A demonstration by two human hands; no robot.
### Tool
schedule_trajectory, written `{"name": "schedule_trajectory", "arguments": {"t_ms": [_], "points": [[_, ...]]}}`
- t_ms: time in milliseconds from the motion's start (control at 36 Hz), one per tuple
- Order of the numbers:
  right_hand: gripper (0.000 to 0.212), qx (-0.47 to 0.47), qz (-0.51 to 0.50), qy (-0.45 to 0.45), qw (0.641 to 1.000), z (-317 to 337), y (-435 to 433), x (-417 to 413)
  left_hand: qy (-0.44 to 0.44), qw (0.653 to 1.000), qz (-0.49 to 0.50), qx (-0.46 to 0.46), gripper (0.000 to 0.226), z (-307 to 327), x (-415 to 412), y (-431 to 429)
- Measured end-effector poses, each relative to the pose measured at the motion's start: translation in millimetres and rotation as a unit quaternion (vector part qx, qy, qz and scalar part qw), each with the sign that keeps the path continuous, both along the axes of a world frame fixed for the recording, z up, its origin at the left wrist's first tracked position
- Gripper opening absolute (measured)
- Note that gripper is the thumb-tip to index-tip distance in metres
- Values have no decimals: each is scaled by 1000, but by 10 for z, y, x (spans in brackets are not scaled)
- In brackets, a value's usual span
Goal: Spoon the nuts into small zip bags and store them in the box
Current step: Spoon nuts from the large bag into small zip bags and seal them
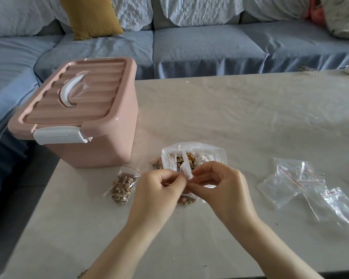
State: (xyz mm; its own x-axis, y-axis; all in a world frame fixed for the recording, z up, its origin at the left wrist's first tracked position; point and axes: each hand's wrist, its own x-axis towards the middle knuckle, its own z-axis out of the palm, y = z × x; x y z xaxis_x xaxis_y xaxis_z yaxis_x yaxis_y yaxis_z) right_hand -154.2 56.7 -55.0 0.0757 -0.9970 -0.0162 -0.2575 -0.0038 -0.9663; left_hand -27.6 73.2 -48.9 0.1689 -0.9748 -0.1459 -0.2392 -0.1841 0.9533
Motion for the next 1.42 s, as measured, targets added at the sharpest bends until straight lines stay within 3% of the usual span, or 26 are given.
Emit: {"name": "schedule_trajectory", "arguments": {"t_ms": [250, 500, 583, 694, 778, 861, 917, 972, 1028, 1083, 1167, 1222, 1306, 1361, 1417], "points": [[18, 18, 78, -12, 997, 44, 10, -16, -84, 994, -61, -19, 18, -32, 124, -21], [37, -23, 33, 9, 999, 39, 44, -9, -78, 994, -73, -40, 21, -83, 74, 14], [33, 21, 25, -8, 999, 50, 23, -28, -133, 983, -91, -93, 23, -80, 54, 36], [21, 124, 72, -102, 984, 74, -50, -114, -206, 952, -135, -184, 20, -105, 86, 23], [3, 204, 107, -213, 949, 58, -79, -182, -135, 963, -154, -175, 19, -75, 114, 44], [4, 235, 112, -276, 925, 53, -73, -207, -1, 981, -159, -108, 20, -1, 108, 62], [9, 162, 78, -177, 968, 23, -65, -209, -68, 983, -135, -107, 24, -36, 110, 58], [21, 33, 20, -1, 999, -23, -54, -200, -249, 960, -86, -97, 26, -47, 93, 49], [23, -95, -20, 131, 987, -66, -33, -169, -402, 913, -44, -48, 23, 14, 36, 47], [16, -191, -20, 200, 961, -126, -22, -125, -487, 872, -46, -10, 23, 35, -19, 21], [16, -210, -17, 220, 953, -193, -43, -72, -551, 832, -67, -15, 22, 77, -64, -28], [28, -179, -29, 191, 965, -182, -69, -73, -529, 845, -60, -56, 22, 76, -43, -41], [37, -92, -52, 114, 988, -125, -116, -136, -352, 918, -63, -174, 29, 2, 54, -75], [30, -16, -35, 31, 999, -62, -141, -169, -304, 919, -125, -218, 60, -91, 122, -110], [24, 31, -8, -36, 999, 8, -132, -161, -331, 894, -179, -244, 86, -180, 132, -114]]}}
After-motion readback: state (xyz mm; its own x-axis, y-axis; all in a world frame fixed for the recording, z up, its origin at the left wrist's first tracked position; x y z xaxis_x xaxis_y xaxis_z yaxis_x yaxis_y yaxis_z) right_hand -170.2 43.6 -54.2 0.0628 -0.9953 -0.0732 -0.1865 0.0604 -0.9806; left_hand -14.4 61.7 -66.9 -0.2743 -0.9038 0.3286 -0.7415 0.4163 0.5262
